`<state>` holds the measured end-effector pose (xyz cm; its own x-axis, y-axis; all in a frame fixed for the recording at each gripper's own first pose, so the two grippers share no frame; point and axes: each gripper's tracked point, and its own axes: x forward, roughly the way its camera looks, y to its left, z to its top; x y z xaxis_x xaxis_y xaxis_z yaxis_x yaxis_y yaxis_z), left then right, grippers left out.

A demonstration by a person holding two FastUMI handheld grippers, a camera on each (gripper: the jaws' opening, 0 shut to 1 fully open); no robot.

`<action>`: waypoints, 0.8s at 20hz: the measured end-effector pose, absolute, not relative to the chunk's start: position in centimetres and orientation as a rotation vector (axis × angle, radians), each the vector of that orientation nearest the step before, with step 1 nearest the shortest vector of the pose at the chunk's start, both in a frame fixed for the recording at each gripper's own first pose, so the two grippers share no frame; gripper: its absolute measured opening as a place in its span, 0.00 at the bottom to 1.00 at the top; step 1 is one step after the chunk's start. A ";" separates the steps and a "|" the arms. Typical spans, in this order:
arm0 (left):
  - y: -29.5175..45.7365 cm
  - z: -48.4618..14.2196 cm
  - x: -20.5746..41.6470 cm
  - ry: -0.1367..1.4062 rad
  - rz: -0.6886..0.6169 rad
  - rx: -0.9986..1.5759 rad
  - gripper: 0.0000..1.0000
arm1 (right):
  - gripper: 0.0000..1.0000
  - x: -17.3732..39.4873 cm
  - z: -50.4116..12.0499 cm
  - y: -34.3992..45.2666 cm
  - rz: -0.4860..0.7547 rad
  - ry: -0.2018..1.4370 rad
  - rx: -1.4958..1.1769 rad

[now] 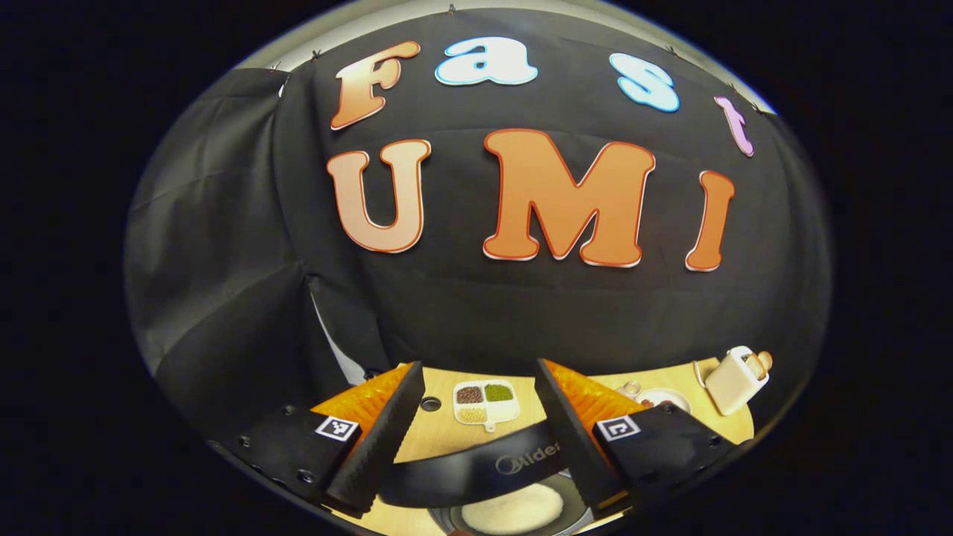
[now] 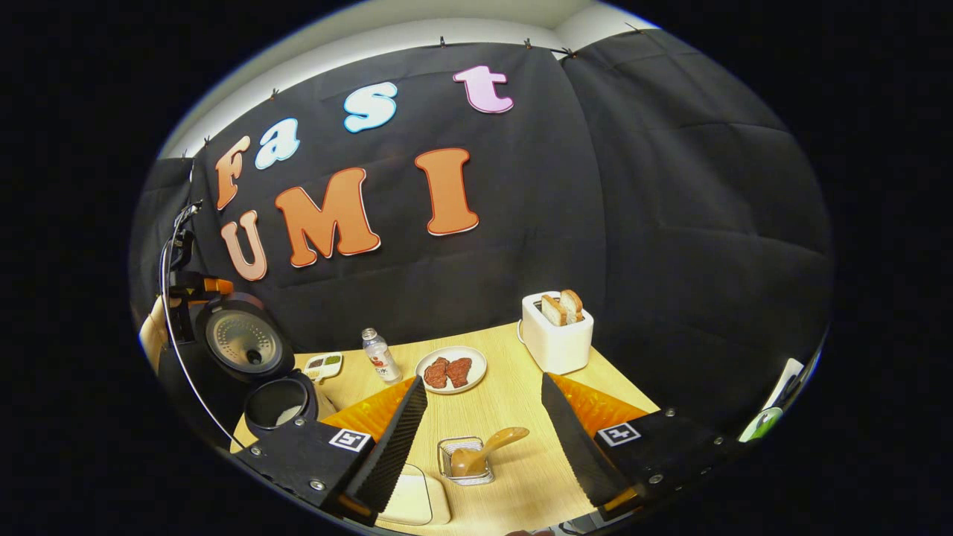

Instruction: Close the left gripper, press the button to open the rice cooker; take a wooden spoon from the chopstick holder with the right hand, scoop a spoonful of rice and pour it into the rice cooker, then put the wooden spoon back into the chopstick holder.

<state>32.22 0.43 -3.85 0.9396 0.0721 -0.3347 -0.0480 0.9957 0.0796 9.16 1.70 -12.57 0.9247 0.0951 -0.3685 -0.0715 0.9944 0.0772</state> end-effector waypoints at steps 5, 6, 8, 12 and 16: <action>-1.1 -5.0 29.5 0.387 0.026 0.047 1.00 | 0.95 9.1 -9.8 0.5 0.081 0.325 0.013; -1.4 -5.0 29.0 0.387 0.023 0.055 1.00 | 0.95 8.9 -9.4 0.4 0.084 0.322 0.002; -2.3 -6.1 27.4 0.405 0.005 0.067 1.00 | 0.95 8.9 -8.3 0.2 0.088 0.304 -0.010; -4.1 -9.1 23.7 0.434 -0.017 0.057 1.00 | 0.95 8.3 -7.9 0.6 0.127 0.294 0.025; -5.2 -14.1 20.1 0.474 0.003 0.056 1.00 | 0.95 7.7 -9.0 0.5 0.158 0.323 0.022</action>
